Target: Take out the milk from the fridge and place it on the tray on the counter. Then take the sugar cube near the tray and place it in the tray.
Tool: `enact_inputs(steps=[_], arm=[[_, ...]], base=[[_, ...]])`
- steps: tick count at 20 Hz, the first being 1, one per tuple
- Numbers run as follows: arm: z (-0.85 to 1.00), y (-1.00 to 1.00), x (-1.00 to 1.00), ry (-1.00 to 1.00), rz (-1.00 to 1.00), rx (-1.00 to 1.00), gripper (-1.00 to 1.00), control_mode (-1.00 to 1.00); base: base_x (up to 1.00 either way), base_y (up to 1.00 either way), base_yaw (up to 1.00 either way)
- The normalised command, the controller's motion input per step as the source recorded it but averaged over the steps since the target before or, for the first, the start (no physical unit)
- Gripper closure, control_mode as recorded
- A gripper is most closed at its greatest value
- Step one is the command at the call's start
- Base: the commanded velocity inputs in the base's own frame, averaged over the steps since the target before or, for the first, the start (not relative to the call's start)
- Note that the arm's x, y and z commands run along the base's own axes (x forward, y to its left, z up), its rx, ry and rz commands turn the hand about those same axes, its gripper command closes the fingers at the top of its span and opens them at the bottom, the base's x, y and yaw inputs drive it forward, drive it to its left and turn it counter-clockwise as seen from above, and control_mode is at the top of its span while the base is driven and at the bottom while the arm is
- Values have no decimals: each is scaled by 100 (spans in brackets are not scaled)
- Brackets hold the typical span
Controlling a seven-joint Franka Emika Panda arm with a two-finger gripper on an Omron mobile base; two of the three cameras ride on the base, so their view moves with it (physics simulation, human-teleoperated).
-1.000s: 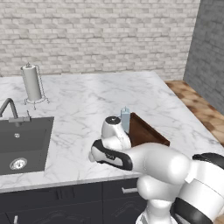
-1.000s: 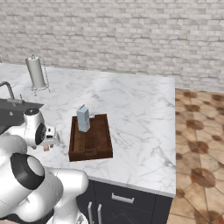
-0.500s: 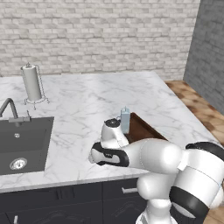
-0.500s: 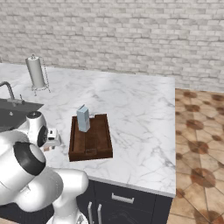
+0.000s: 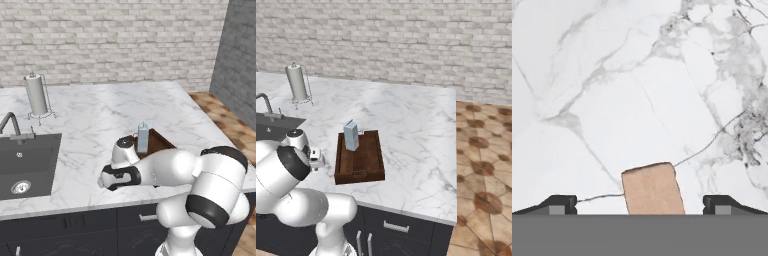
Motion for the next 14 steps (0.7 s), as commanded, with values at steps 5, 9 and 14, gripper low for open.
enact_inputs(steps=[5,9,14], arm=[[-6,8,17,0,0,0,-100,-100],[-6,0,6,0,0,0,-100,-100],[-9,0,0,0,0,0,100,-100]], base=[[0,0,0],[0,0,0],[0,0,0]])
